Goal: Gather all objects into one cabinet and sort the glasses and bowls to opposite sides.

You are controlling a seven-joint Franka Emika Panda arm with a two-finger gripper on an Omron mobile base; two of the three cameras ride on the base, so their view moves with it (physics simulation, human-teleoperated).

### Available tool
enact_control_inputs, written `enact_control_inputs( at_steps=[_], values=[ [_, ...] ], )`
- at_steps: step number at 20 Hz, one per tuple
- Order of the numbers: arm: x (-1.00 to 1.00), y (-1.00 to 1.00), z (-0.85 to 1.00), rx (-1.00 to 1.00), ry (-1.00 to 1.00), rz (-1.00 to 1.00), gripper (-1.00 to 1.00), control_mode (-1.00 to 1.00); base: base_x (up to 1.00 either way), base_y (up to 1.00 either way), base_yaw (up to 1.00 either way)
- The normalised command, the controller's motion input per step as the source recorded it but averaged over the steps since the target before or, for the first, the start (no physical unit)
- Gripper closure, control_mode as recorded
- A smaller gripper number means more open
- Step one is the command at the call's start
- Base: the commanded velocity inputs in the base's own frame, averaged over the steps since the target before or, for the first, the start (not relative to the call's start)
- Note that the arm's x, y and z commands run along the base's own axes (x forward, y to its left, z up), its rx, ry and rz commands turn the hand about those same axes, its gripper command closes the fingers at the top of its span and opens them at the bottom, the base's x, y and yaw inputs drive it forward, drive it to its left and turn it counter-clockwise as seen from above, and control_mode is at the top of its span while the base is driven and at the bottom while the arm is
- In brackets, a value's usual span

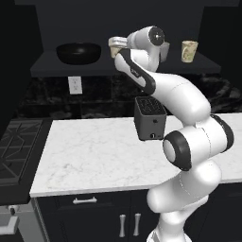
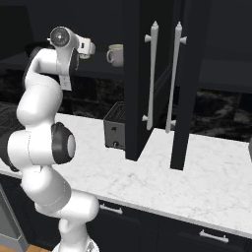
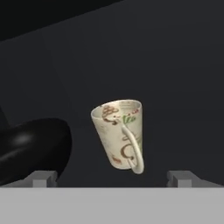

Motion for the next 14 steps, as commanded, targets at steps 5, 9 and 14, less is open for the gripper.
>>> enact_control_inputs(
  at_steps=[5, 9, 14],
  values=[
    [0.0, -0.01, -0.07, 0.0, 0.06, 0.0, -1.0, -1.0, 0.0, 0.0, 0.0],
    [0.0, -0.17, -0.06, 0.0, 0.02, 0.0, -1.0, -1.0, 0.0, 0.0, 0.0],
    [0.05, -0.2, -0.19, 0.0, 0.0, 0.0, -1.0, -1.0, 0.0, 0.0, 0.0]
  ],
)
